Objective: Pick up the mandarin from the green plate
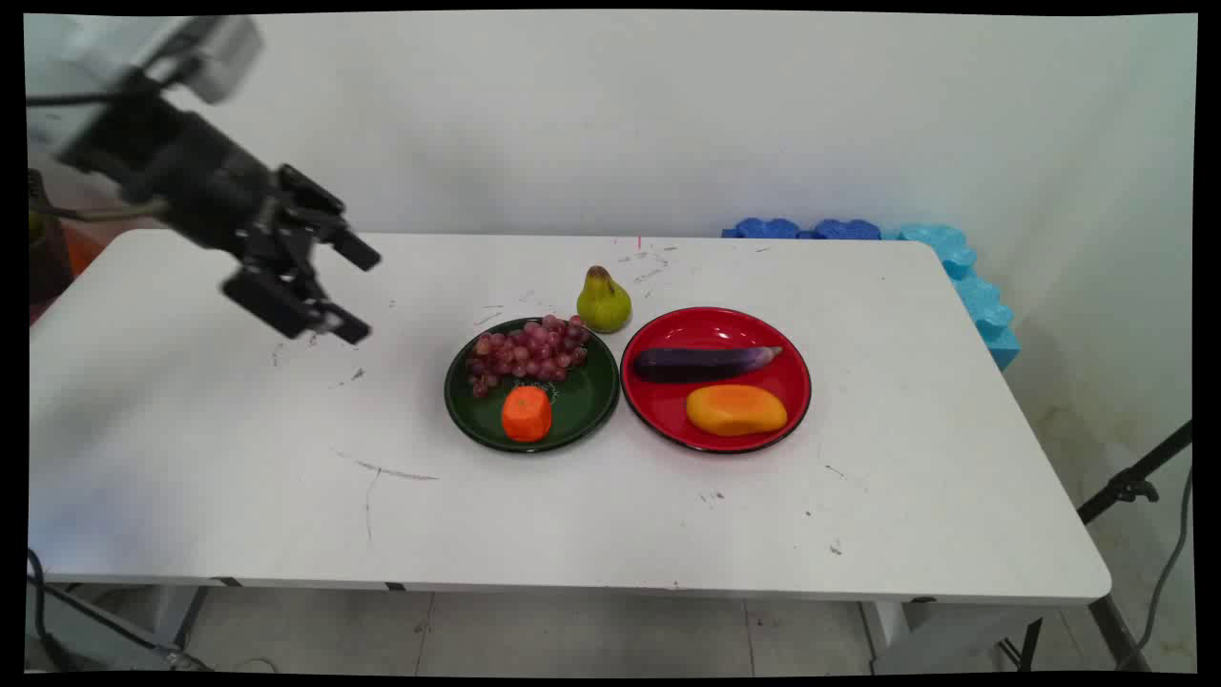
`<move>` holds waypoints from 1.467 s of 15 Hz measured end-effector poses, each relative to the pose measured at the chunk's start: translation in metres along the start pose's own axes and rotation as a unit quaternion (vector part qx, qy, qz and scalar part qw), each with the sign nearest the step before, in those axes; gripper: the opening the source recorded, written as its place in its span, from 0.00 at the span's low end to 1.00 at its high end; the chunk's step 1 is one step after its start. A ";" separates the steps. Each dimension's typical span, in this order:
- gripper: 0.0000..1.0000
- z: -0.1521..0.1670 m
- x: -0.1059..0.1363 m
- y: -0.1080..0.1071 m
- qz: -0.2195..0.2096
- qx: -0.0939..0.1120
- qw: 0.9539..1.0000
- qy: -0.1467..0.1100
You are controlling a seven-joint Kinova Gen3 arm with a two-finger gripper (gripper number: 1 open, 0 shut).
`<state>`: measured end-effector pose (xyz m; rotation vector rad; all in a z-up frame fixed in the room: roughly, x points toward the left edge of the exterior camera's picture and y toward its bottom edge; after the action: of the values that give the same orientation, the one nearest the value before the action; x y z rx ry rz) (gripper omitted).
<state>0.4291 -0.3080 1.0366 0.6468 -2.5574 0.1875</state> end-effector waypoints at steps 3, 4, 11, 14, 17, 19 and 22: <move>1.00 0.038 0.018 -0.002 -0.007 0.009 1.000 -0.027; 1.00 0.051 0.024 -0.003 -0.009 0.012 0.999 -0.037; 1.00 0.149 0.049 -0.013 -0.026 0.023 0.994 -0.108; 1.00 0.187 0.049 -0.019 -0.045 0.026 0.990 -0.131; 1.00 0.213 0.055 -0.023 -0.045 0.025 0.988 -0.143; 1.00 0.229 0.059 -0.027 -0.043 0.025 0.987 -0.150; 1.00 0.246 0.062 -0.030 -0.039 0.023 0.986 -0.158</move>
<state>0.2908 -0.4202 0.8533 0.8528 -2.8284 0.1247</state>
